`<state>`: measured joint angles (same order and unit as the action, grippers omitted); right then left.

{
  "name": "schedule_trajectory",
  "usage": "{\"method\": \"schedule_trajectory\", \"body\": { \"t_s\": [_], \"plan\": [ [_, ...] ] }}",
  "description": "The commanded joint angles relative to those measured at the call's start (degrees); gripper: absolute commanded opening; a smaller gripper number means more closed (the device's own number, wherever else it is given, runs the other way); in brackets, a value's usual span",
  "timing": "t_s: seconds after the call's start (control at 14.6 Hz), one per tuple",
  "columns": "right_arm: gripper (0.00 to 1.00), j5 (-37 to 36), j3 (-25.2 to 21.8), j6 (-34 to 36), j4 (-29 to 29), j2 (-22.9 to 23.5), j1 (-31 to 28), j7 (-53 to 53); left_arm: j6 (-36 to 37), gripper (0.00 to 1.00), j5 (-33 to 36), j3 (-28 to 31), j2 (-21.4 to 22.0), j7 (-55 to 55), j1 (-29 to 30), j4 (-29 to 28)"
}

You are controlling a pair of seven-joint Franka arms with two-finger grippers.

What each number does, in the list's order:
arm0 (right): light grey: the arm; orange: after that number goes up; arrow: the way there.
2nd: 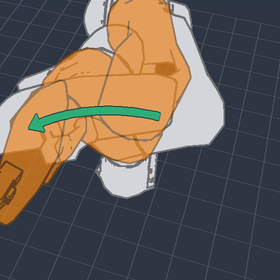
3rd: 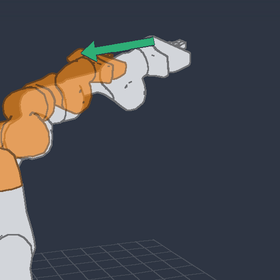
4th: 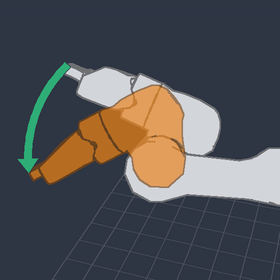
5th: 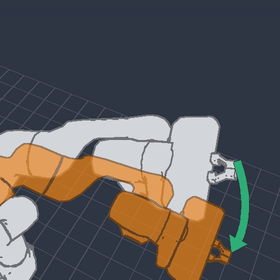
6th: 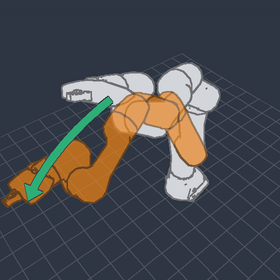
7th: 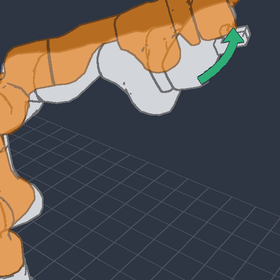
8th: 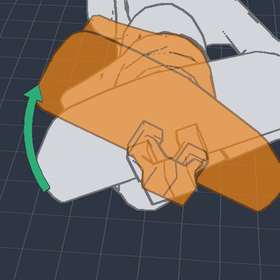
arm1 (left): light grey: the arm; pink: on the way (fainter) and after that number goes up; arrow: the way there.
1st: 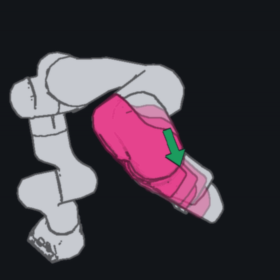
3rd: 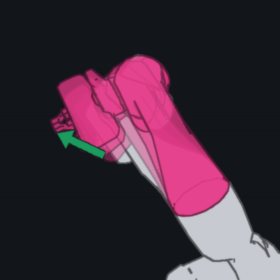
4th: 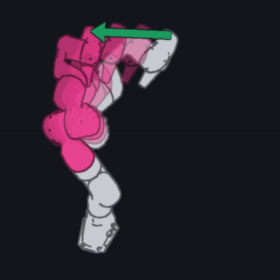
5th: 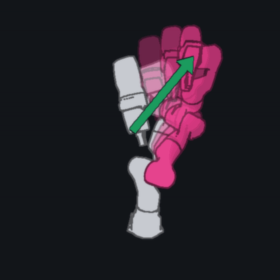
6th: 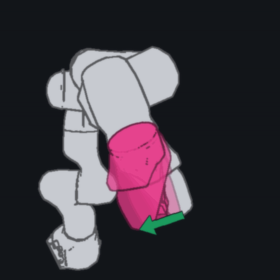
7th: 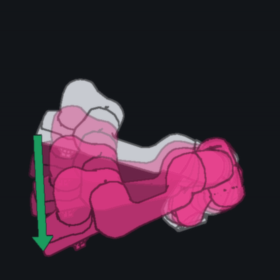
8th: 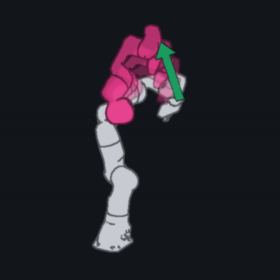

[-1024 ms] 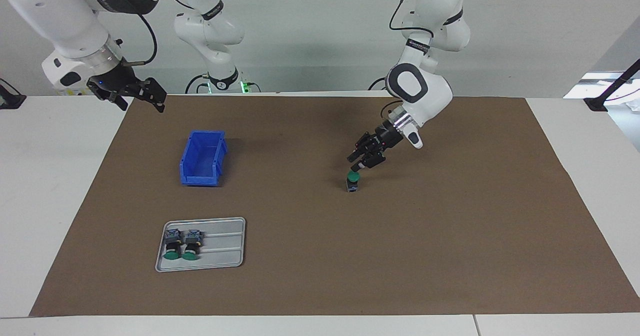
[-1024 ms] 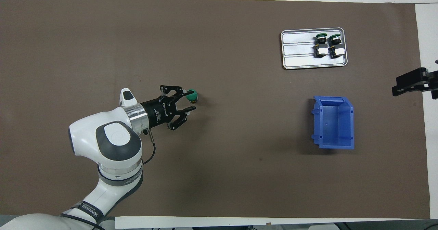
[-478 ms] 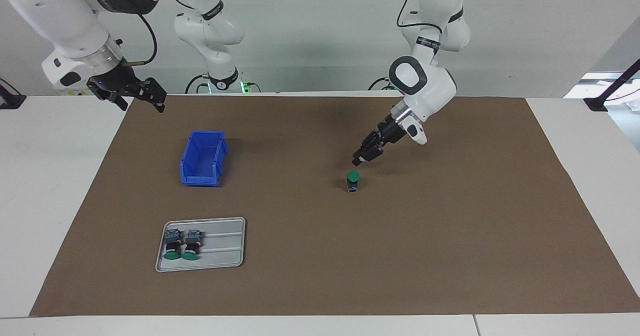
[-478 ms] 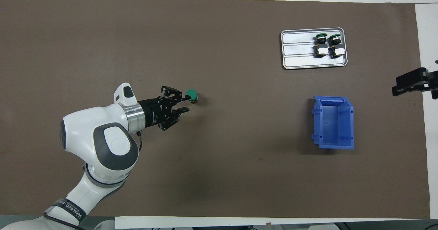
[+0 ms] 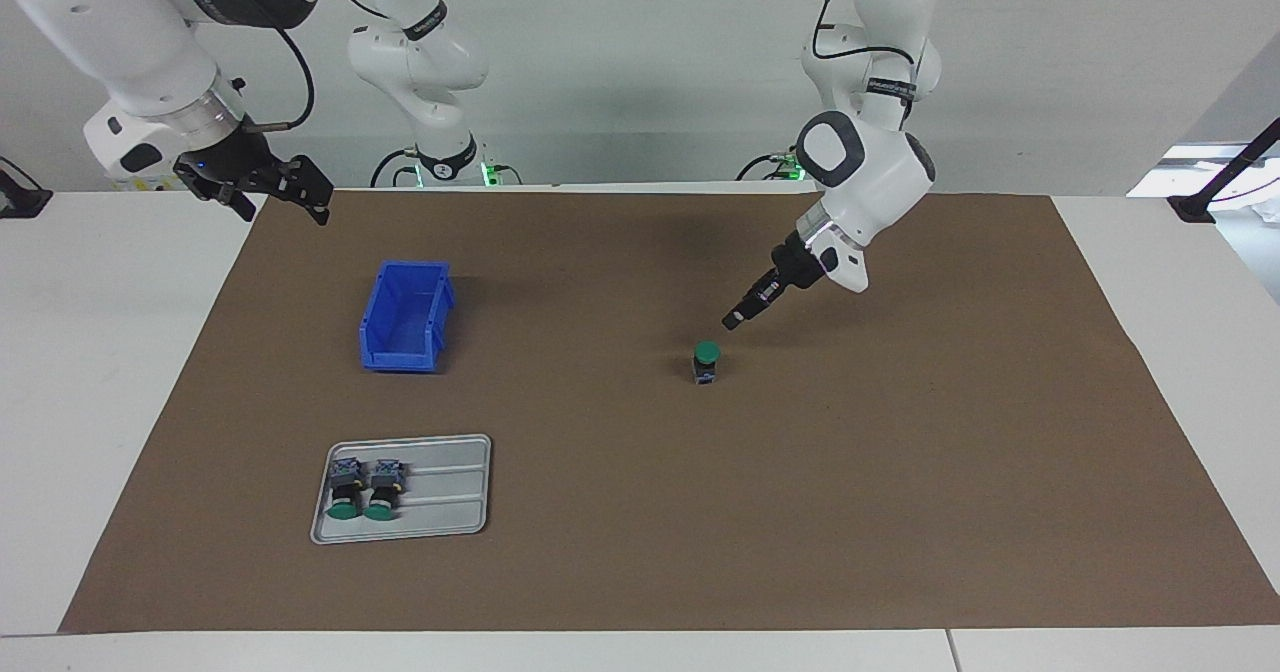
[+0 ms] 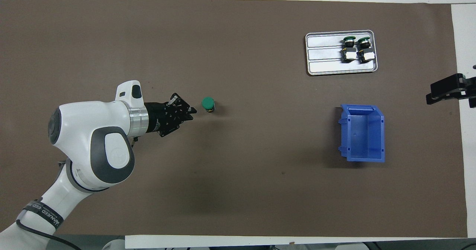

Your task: Place and press button with both arms

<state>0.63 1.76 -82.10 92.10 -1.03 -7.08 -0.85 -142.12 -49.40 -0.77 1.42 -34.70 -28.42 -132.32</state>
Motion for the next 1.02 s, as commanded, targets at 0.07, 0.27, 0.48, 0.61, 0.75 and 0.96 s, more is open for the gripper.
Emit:
{"method": "schedule_trajectory", "body": {
  "t_s": [0.07,0.27,0.48,0.61,0.75,0.96],
  "plan": [
    [0.99,-0.1,-0.1,-0.6,1.6,-1.3,0.0,-0.3,12.1,0.13,19.0,0.0,-1.8,-11.4,2.9,9.0],
    [0.99,-0.1,0.0,-0.6,1.6,-1.3,0.0,-0.3,11.3,0.03,27.0,-0.2,-3.2,-11.5,2.1,11.7],
    [0.99,-0.1,-0.1,-0.6,1.7,-1.3,0.0,-0.3,10.6,0.02,28.0,-0.4,-7.2,-12.5,-0.4,15.9],
    [0.99,-0.1,0.0,-0.5,1.7,-1.3,0.0,-0.3,9.6,0.01,28.2,-0.4,-8.4,-13.1,-1.7,17.0],
    [0.99,-0.1,-0.1,-0.6,1.7,-1.3,0.0,-0.3,8.6,0.01,28.6,-0.3,-9.4,-13.3,-3.5,17.3],
    [0.99,-0.1,0.0,-0.6,1.6,-1.3,0.0,-0.3,8.2,0.01,30.8,-0.3,-13.5,-15.5,-5.0,20.6]
  ]
}}
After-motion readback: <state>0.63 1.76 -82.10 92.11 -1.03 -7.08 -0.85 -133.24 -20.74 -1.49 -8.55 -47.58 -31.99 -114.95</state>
